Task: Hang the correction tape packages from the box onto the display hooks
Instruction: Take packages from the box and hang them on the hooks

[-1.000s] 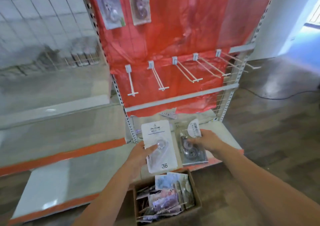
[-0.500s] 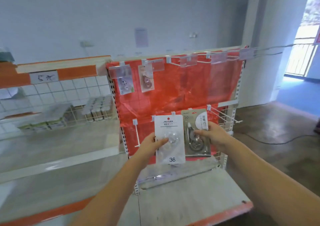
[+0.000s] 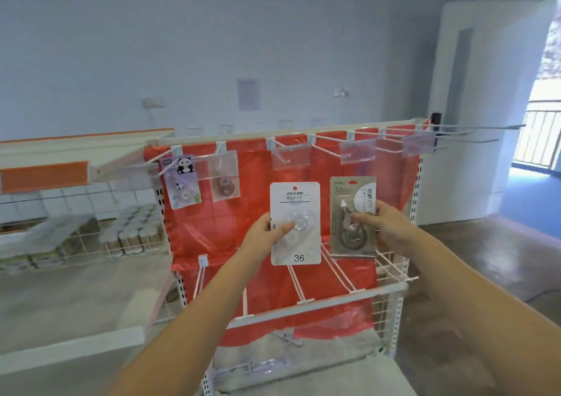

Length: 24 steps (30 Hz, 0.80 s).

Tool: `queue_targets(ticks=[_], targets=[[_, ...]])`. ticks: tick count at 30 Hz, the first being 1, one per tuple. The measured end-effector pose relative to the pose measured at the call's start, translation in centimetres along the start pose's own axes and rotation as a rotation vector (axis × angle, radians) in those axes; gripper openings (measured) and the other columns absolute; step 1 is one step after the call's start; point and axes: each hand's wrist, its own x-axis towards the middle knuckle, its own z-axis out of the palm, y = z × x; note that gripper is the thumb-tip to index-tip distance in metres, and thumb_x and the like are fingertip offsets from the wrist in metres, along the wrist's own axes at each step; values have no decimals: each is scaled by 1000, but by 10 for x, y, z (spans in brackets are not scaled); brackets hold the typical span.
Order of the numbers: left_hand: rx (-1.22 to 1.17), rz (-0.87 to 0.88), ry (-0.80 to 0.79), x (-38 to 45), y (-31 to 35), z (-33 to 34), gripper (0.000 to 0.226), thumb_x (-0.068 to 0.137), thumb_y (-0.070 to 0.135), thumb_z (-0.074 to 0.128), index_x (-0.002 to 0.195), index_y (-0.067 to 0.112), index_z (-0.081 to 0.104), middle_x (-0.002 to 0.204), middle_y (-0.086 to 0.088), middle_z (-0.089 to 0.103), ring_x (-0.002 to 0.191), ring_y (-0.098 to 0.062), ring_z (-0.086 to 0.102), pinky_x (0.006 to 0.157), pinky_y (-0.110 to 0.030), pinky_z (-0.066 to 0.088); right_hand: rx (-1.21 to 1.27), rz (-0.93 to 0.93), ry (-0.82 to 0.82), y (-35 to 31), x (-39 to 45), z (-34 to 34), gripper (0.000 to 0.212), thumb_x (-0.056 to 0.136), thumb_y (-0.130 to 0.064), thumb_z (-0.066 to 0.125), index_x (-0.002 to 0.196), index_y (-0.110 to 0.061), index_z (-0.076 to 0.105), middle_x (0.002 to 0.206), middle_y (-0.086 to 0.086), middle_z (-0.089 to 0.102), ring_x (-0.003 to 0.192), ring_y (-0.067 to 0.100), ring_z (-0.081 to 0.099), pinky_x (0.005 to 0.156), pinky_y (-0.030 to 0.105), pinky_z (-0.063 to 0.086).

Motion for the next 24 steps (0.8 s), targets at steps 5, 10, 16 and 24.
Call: queue_targets(ticks=[5,10,16,24], targets=[[-78,48,48,27,10,17,37,83,23,71,118,12,61,112,-7,70,105,-28,66,94,-46,52,-29,-22,-72,-14,38,-22,25,87,0,61,110,-10,57,97,5,70,77,12,71,57,20,54],[-141,55,156,35,13,17,37,81,25,73,115,15,63,112,-6,70,106,-28,66,96,-53,49,-41,-69,-92,-21,64,-22,22,86,-1,62,101,-18,59,96,1,69,83,15,67,56,17,53],[-139,95,250,42,25,21,21,83,23,72,103,21,66,107,-4,72,104,-25,66,97,-48,49,-15,-126,-101,-17,79,-23,26,85,0,62,105,-17,59,99,2,68,87,14,66,62,18,55],[-121,88,306,33,23,25,9,85,24,70,93,24,65,102,-4,71,102,-28,66,94,-47,51,151,-72,-87,-10,75,-35,20,87,-7,61,107,-6,59,94,11,70,72,19,71,61,32,60]])
